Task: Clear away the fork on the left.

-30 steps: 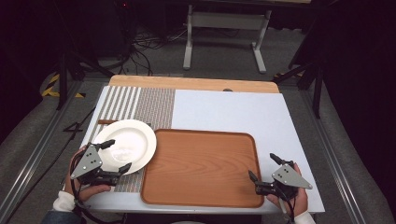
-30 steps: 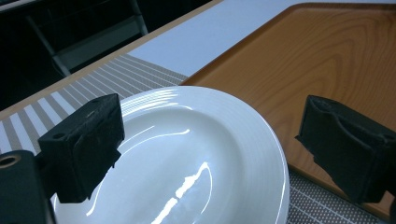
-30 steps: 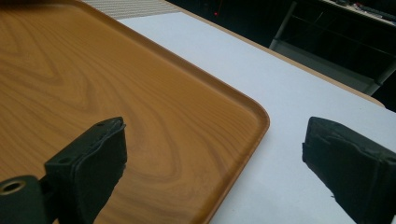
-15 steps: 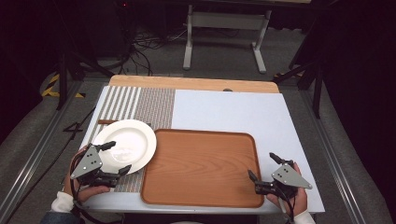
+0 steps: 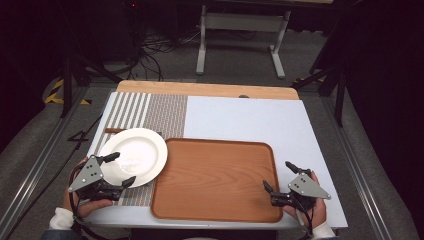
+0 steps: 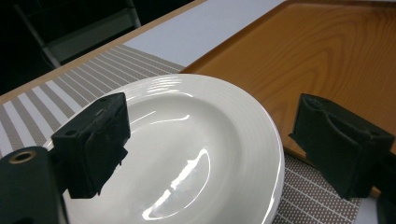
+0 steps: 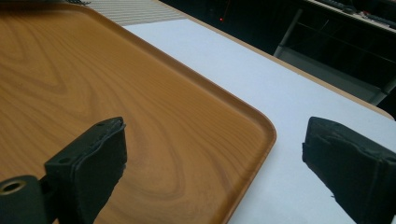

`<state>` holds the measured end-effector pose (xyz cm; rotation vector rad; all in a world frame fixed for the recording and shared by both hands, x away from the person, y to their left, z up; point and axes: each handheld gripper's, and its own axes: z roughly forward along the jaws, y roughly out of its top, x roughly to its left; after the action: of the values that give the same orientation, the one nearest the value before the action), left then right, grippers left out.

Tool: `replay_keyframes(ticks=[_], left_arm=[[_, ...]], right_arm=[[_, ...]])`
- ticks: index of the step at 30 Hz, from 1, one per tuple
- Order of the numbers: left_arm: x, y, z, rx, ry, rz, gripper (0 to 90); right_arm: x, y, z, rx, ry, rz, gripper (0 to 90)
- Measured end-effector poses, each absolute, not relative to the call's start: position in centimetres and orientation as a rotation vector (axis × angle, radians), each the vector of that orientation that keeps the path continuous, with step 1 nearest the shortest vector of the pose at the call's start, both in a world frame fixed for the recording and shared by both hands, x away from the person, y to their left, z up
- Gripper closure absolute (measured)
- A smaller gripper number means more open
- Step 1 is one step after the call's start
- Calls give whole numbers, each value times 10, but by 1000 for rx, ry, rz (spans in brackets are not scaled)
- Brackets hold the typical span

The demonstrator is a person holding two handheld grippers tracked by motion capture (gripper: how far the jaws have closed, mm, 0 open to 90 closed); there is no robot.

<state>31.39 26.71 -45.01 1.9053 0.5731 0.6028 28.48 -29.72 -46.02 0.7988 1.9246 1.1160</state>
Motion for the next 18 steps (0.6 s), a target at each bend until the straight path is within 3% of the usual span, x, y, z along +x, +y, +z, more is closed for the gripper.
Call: replay_keyframes(ticks=[10, 18], left_arm=[[332, 292, -437, 1929, 626, 648, 115], [371, 316, -427, 2012, 689, 674, 95]], right_arm=[[286, -296, -461, 815, 1920, 1106, 74], [287, -295, -462, 822, 1927, 1088, 74]])
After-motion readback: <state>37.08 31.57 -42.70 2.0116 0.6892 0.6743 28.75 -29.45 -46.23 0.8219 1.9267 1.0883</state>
